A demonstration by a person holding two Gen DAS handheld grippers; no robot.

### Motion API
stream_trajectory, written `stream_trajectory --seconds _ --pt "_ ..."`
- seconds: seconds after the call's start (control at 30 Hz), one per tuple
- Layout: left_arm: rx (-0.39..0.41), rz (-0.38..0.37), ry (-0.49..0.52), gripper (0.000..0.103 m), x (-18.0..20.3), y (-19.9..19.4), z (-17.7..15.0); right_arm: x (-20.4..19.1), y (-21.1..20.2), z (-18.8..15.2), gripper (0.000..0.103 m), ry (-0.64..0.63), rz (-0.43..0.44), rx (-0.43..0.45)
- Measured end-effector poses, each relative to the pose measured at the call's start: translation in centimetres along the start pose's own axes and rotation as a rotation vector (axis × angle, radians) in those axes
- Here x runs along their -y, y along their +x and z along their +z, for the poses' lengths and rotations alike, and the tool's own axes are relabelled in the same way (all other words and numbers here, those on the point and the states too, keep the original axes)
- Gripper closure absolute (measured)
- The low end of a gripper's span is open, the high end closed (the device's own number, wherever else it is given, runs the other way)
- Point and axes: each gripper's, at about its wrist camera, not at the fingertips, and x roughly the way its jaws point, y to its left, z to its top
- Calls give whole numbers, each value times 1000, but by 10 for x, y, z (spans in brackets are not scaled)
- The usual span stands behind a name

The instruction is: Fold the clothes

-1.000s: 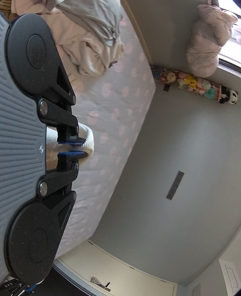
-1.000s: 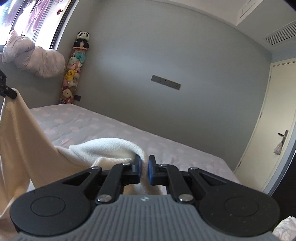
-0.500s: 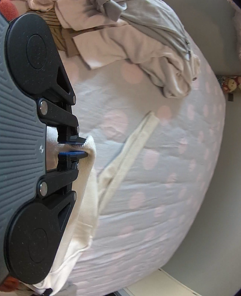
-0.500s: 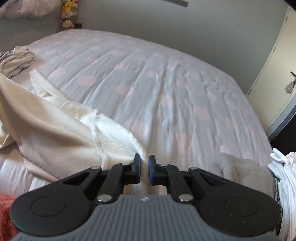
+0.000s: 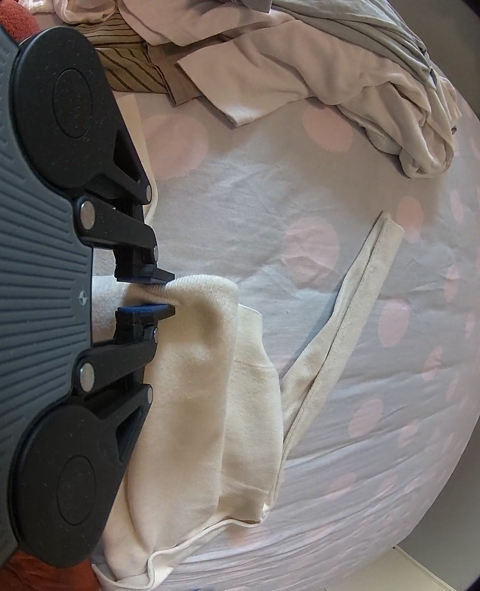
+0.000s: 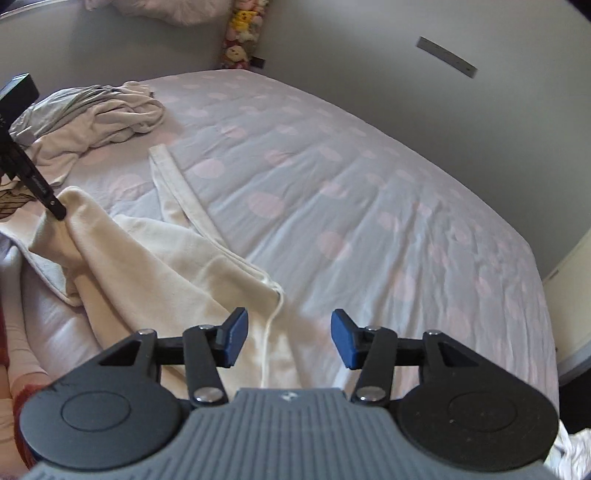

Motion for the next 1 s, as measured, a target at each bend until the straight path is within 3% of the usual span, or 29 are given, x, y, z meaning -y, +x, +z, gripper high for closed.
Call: stream_trajectory --seconds 0.23,0.47,0.7,0.73,0.77,0.87,1.0 --pt "-37 -26 -12 95 -5 16 6 -28 66 52 54 -158 187 -6" --pt "-24 -22 -56 92 -8 28 6 -44 145 80 54 -169 261 -54" --pt "-22 -5 -61 92 -1 36 -1 -49 177 84 55 -140 315 -132" --pt "-17 -5 -61 92 0 35 -2 -51 178 81 60 -130 320 -144" --pt "-10 -6 -61 92 1 34 -3 -54 177 78 74 -125 317 -150" --pt "28 -24 -70 92 1 24 -8 -63 162 70 87 -139 278 -127" --pt "113 -44 -88 96 0 2 -16 -73 129 63 93 -166 192 -56"
